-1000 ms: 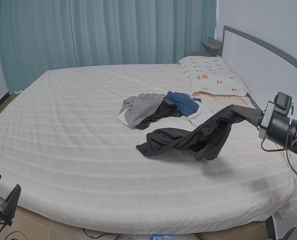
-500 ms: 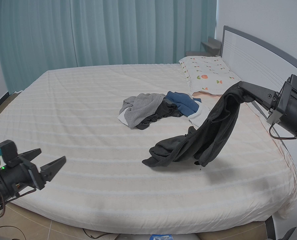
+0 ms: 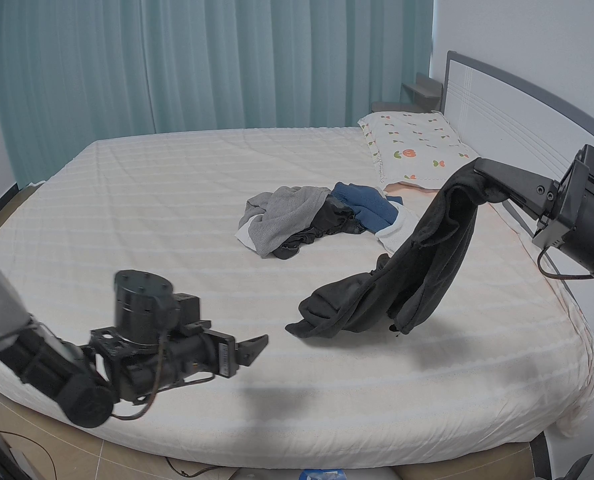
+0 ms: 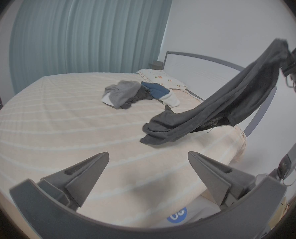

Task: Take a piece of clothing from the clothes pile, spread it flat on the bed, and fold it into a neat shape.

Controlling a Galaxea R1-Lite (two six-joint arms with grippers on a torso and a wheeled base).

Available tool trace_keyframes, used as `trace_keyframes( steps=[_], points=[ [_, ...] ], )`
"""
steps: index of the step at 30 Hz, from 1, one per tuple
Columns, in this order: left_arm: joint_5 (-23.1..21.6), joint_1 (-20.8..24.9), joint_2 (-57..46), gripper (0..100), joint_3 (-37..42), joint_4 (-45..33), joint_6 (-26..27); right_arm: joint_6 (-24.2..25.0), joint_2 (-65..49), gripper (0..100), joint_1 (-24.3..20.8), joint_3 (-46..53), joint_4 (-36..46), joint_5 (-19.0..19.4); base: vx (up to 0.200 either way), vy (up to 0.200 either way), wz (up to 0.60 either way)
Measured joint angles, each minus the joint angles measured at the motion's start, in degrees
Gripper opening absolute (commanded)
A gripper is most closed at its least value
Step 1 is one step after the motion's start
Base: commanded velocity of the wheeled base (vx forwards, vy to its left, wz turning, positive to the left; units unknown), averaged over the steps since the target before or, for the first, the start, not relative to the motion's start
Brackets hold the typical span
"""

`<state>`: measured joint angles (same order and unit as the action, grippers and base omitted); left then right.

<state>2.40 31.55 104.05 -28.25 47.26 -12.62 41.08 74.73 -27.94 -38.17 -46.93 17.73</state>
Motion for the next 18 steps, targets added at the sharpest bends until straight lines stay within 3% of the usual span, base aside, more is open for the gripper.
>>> trace_keyframes(
  steps=[8,18],
  points=[
    [5.7,5.7,19.1,100,-9.5,12.4,-0.5,0.0,0.7,0,-0.2,-0.1,0.0,-0.1,0.0,0.0,0.0],
    [6.7,6.9,31.4,100,-19.9,14.5,-0.4,-0.1,2.8,0,0.5,-1.2,-0.5,-0.1,0.0,0.0,0.0]
  ],
)
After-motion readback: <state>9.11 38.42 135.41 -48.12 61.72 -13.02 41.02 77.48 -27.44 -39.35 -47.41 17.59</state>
